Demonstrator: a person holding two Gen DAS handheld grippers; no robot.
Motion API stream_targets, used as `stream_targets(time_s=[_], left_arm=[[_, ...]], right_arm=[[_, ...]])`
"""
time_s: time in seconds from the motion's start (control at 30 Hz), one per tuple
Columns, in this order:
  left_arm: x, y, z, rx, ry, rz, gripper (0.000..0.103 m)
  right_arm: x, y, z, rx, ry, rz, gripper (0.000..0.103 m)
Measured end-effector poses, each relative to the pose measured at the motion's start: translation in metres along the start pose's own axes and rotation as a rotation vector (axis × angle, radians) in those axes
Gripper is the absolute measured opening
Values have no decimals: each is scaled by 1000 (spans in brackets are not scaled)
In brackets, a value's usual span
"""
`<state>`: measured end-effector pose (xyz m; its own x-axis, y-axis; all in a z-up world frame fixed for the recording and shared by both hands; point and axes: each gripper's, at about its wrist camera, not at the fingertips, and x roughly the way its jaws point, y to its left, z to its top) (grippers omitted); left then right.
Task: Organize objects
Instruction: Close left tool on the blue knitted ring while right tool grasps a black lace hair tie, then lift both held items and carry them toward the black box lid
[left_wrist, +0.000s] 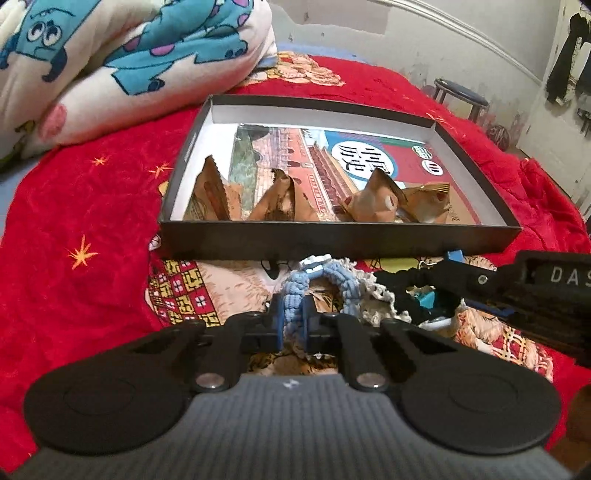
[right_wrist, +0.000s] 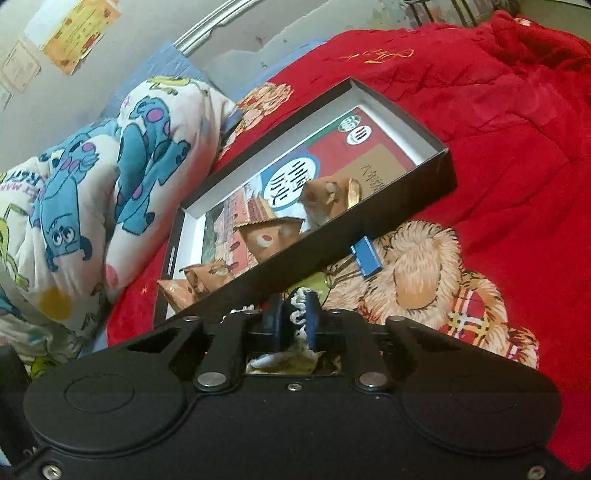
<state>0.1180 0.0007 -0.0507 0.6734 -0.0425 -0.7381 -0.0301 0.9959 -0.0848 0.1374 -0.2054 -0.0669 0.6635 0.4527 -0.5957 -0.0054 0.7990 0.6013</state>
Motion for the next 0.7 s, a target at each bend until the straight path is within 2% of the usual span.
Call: stream_targets(time_s=[0.2, 0.47, 0.7], left_arm=[[2, 3, 0, -28, 9, 12, 12], [-2, 0, -2, -7, -22, 35, 12], [-1, 3, -2, -27, -30, 28, 12]], right_arm=[[-2, 6, -2, -36, -12, -4, 12], [-9, 10, -1, -31, -26, 34, 12], [-17, 15, 2, -27, -50, 82, 12]])
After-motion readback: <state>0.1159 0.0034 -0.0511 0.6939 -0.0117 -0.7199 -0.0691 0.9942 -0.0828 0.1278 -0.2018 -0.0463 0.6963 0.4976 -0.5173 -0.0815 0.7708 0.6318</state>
